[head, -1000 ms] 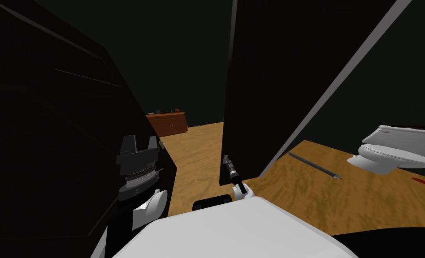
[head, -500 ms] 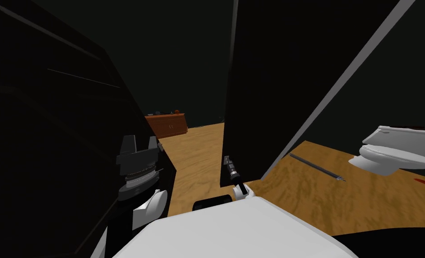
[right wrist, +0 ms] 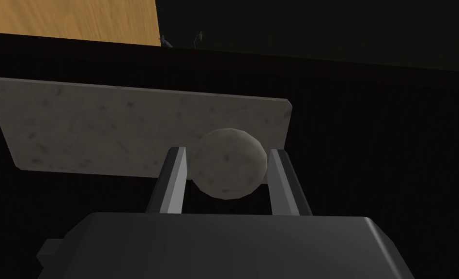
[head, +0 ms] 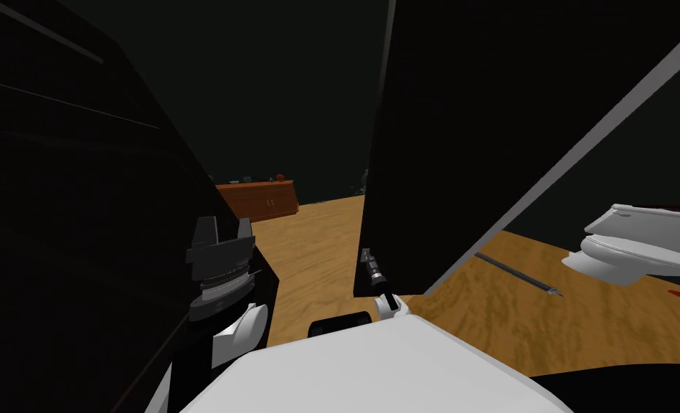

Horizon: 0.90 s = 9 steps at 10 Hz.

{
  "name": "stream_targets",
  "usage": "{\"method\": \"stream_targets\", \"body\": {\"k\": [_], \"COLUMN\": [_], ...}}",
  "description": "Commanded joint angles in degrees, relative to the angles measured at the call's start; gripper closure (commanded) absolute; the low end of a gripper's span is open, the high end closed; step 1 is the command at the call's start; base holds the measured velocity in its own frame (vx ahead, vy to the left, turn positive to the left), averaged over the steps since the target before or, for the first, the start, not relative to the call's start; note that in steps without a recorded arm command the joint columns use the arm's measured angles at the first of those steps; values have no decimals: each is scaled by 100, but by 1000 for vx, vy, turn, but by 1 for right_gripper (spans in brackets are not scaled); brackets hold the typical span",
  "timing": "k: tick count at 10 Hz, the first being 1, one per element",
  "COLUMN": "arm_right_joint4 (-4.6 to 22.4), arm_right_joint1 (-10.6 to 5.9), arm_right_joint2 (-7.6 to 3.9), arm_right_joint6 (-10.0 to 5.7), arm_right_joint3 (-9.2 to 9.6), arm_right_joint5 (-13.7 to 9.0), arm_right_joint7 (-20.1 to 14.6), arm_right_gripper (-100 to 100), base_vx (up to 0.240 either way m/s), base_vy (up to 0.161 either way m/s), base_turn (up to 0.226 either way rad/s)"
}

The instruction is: Push the door open

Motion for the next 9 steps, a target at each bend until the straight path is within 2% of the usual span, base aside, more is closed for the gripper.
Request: {"method": "stream_targets", "body": {"k": [1, 2, 7, 8, 9], "arm_right_joint4": [-29, -29, 17, 17, -177], "arm_right_joint1": [-26, -26, -61, -61, 75], "arm_right_joint2": [-88, -88, -139, -139, -93], "arm_right_joint6": [31, 31, 44, 44, 139], "arm_right_joint3": [-177, -177, -550, -550, -498], "arm_right_joint5": [-84, -84, -277, -277, -265], "arm_right_joint7": [43, 43, 160, 160, 138], "arm_right_gripper": [100, 100, 100, 100, -100], "base_vx": [205, 141, 168, 122, -72], "base_vy": [47, 43, 59, 45, 73], "base_turn": [-72, -19, -75, -73, -45]}}
